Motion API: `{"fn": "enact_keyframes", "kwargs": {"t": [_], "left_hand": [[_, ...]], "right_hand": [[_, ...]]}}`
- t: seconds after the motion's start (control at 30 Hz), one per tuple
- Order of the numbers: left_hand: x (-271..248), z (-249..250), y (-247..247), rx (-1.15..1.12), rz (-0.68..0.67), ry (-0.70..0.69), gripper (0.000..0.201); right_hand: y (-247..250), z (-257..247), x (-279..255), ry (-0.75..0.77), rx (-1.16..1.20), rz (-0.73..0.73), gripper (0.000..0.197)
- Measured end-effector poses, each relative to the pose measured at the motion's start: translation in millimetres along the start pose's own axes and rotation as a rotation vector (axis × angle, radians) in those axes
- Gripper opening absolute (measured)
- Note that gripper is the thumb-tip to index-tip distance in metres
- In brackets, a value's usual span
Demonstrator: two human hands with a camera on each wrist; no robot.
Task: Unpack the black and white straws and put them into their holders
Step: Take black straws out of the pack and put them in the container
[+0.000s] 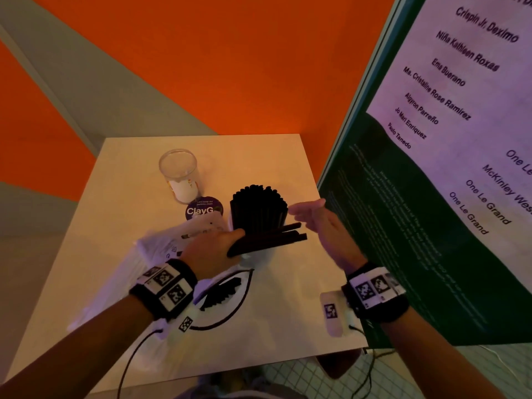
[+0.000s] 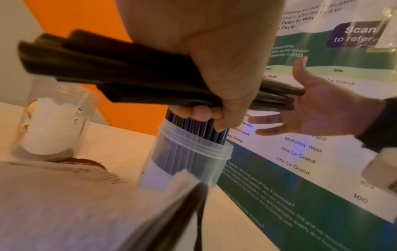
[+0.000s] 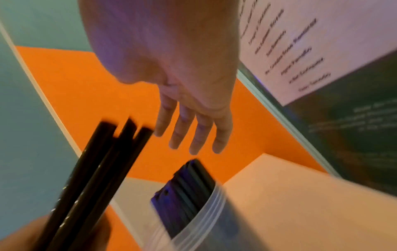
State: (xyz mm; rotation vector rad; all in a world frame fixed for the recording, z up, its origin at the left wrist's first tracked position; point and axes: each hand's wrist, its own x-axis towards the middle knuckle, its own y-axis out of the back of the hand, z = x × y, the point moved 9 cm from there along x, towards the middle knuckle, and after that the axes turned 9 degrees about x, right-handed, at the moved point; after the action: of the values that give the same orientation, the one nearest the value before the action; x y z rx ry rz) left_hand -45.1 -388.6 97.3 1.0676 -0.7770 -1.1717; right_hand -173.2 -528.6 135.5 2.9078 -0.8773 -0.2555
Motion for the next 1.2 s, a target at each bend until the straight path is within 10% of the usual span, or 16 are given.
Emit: {"fn": "enact_keyframes", "kwargs": {"t": [0.47,0.8,1.2], "left_hand": [[27,20,24,-0.264,0.101,0.021,0.034],[62,13,47,-0.338,0.231,0.033,0.096],[-7,-53,0,-0.066,0.271,0.099,0.093]], "right_hand": [[-37,-38,10,0.293,0.728,0.023,0.042],[2,-106,33,0.449,0.321,0.120,0.028],[-47,17,44,0.379,-0.540,0.143,0.035]]}}
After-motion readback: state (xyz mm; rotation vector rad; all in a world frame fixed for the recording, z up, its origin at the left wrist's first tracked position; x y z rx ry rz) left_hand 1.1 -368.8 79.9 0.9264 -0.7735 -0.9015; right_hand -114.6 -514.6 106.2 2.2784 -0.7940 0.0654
